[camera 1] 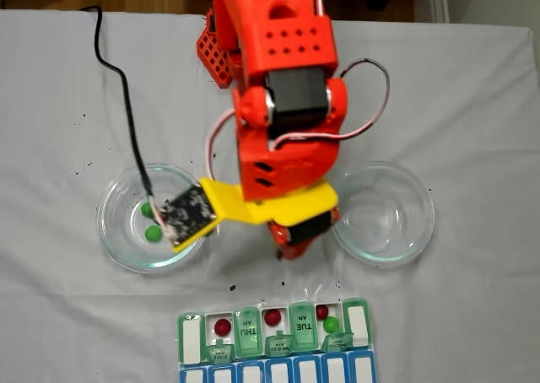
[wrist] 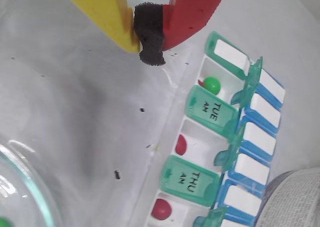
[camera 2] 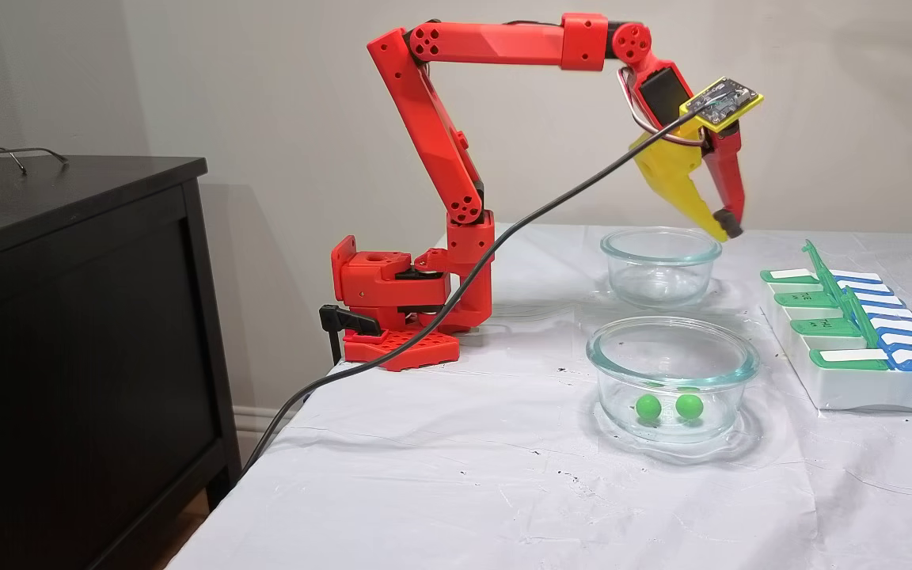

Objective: Sort medicines into box.

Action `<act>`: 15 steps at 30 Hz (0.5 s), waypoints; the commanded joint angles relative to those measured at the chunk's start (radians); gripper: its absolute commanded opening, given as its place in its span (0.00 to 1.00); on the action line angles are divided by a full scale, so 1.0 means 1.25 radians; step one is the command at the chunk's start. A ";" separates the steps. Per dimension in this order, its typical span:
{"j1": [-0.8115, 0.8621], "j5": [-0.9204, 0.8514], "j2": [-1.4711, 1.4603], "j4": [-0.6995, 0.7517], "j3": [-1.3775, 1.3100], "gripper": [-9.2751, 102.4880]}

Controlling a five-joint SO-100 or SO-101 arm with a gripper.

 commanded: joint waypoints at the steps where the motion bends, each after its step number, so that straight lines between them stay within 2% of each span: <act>1: 0.047 -0.099 0.038 0.091 -0.098 0.08; 8: 0.169 -0.334 0.109 0.147 -0.013 0.08; 12: 0.258 -0.523 0.117 0.126 0.023 0.08; 15: 0.318 -0.708 0.124 0.070 0.049 0.08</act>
